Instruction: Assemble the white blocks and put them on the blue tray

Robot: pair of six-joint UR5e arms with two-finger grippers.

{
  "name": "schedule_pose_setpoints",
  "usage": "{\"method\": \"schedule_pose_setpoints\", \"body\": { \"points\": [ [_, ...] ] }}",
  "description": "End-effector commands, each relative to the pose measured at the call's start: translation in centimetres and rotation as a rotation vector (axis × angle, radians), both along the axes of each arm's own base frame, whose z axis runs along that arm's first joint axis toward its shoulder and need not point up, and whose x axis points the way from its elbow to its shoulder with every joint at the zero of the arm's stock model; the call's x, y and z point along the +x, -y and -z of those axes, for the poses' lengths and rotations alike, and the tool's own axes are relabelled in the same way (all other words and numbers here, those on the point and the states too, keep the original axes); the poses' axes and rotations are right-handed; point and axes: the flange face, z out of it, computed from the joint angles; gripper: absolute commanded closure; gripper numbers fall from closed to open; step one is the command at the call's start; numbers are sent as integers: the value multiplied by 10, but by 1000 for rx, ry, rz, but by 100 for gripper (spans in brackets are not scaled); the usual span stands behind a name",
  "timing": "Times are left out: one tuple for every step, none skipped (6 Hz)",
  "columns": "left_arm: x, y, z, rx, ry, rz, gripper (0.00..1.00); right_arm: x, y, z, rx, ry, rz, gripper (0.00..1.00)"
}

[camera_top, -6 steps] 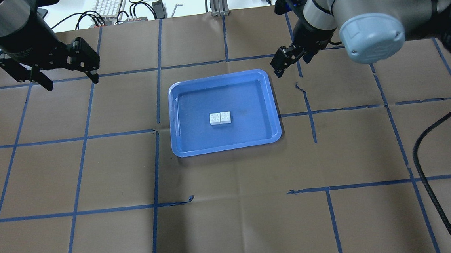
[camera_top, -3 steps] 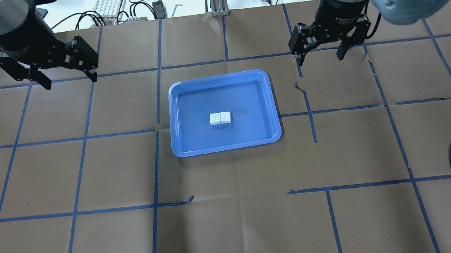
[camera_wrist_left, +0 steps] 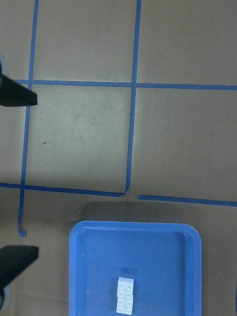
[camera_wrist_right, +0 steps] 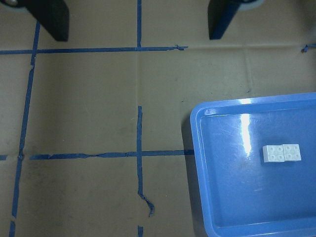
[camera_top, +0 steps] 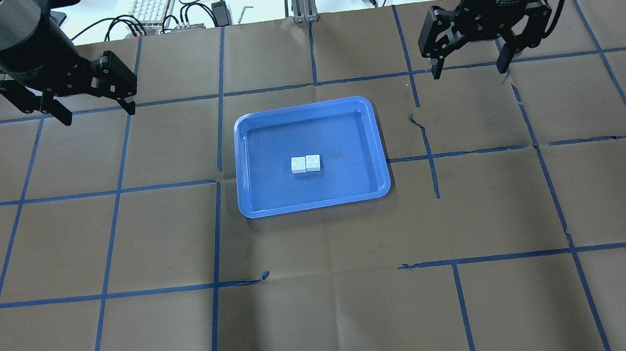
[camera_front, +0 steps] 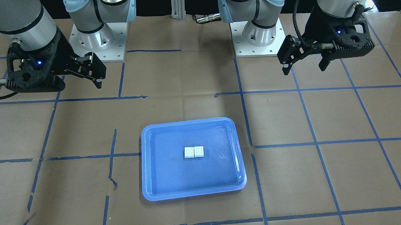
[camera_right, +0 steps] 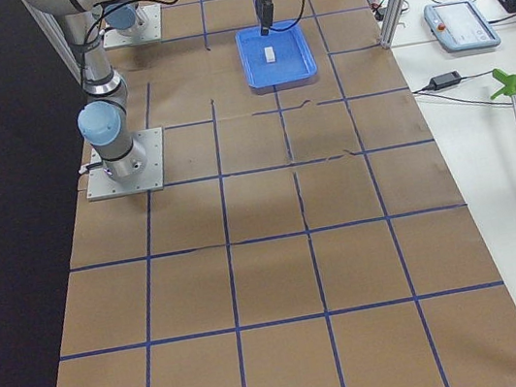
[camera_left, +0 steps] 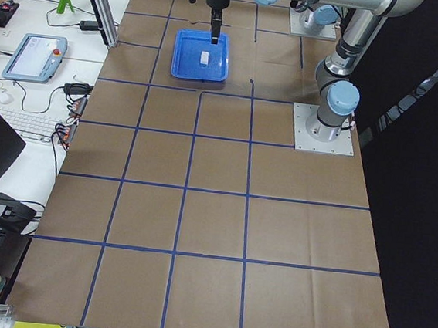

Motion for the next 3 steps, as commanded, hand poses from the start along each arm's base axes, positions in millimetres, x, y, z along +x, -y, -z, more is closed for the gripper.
{"method": "schedule_pose_setpoints", "body": {
  "points": [
    [1, 1, 3, 7, 0, 0, 1, -1, 0, 2, 9, -2, 1, 0],
    [1, 2, 4, 8, 0, 0, 1, -1, -2, 6, 11, -2, 1, 0],
    [2, 2, 5, 10, -2, -2, 1, -3, -2, 12, 20, -5, 5, 0]
  ]
}}
